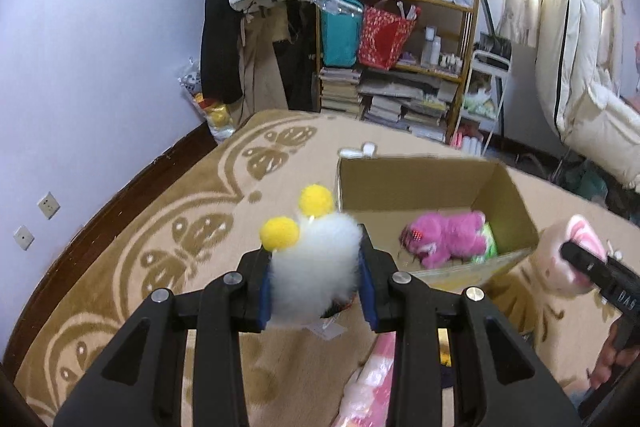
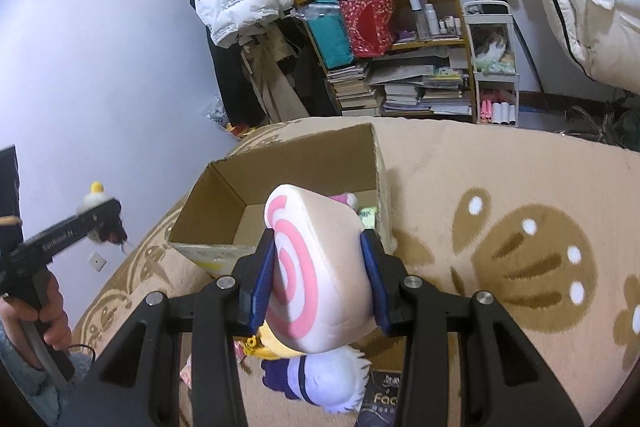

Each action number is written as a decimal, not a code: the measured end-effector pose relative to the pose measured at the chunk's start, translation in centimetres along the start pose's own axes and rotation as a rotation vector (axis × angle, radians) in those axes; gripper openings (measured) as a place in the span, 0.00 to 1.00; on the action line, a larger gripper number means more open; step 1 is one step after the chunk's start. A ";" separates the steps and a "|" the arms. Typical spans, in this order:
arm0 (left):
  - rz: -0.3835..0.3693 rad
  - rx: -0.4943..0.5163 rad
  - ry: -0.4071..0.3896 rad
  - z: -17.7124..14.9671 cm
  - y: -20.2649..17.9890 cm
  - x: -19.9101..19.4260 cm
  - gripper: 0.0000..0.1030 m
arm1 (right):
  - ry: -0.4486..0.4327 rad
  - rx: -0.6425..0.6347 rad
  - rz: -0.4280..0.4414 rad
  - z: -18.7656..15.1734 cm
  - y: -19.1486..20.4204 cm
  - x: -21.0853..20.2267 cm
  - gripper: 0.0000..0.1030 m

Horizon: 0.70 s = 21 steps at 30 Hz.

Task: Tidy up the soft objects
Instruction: 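Lift the pink-swirl cushion with the right tool while the left tool lifts the white chick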

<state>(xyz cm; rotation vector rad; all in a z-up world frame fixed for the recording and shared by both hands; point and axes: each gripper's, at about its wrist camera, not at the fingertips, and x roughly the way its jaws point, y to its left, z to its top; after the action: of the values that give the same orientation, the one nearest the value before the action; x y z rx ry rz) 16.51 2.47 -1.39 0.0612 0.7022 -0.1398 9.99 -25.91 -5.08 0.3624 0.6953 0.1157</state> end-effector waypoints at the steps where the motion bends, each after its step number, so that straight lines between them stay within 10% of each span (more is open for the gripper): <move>1: -0.001 0.003 -0.012 0.6 -0.1 0.1 0.32 | 0.000 -0.003 0.001 0.2 0.1 0.2 0.42; 21: -0.055 0.055 -0.071 7.8 -5.4 4.4 0.33 | -0.064 0.022 0.000 6.3 0.5 4.2 0.44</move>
<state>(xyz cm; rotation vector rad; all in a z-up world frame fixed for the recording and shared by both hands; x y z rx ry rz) 23.99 -4.12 1.62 0.0887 0.6296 -0.2132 17.33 -26.32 -2.96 0.3853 0.6339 0.0967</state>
